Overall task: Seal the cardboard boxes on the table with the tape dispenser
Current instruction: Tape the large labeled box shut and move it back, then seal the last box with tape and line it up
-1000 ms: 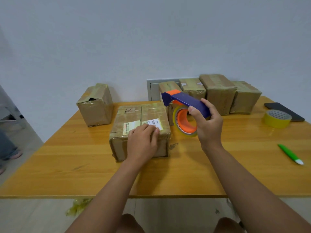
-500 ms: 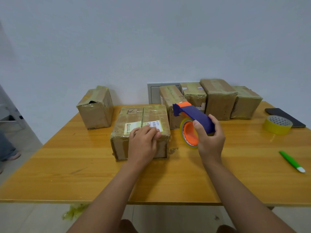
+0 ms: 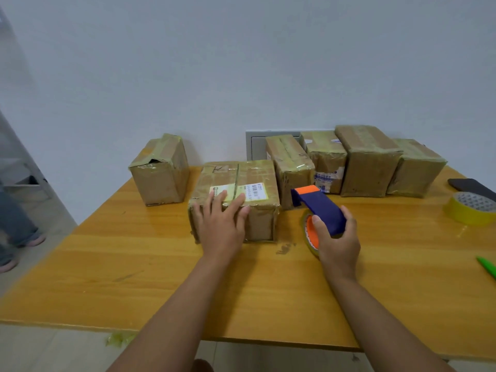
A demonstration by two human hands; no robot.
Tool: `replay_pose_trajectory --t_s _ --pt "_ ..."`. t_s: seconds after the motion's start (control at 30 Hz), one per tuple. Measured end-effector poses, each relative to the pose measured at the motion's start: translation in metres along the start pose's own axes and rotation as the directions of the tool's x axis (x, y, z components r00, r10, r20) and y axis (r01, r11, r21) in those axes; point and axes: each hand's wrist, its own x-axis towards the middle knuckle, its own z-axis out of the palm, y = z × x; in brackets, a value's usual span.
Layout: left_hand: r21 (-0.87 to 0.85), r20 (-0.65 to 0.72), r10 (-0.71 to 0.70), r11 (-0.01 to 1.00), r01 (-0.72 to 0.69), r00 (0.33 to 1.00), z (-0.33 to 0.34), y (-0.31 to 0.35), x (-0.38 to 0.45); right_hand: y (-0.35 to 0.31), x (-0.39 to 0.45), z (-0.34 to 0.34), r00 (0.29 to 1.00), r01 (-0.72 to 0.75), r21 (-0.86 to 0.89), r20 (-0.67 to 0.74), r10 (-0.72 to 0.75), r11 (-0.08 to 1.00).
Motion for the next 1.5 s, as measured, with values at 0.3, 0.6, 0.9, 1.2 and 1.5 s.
replay_pose_trajectory --t_s 0.3,0.6,0.9,1.2,1.5 --pt "0.054 0.066 -0.025 0.998 0.022 0.997 0.038 -0.001 0.057 0.007 0.008 0.014 0.999 0.01 -0.026 0.041 -0.009 1.0" --pt "0.095 0.134 -0.019 0.995 0.006 0.991 0.075 -0.003 0.094 0.018 0.011 0.015 0.999 0.026 -0.063 0.037 -0.023 0.998" --pt "0.124 0.26 0.021 0.991 -0.055 0.965 0.074 -0.008 0.11 0.017 0.011 0.015 0.998 0.047 -0.094 0.041 -0.043 0.994" --pt "0.111 -0.038 -0.092 0.989 0.096 0.995 0.0 -0.07 0.12 0.01 0.006 0.014 0.993 0.096 -0.111 0.08 -0.087 0.989" --pt "0.306 0.123 -0.368 0.897 0.317 0.922 -0.013 -0.16 0.152 0.012 -0.01 0.022 0.872 0.411 -0.222 0.379 -0.31 0.884"
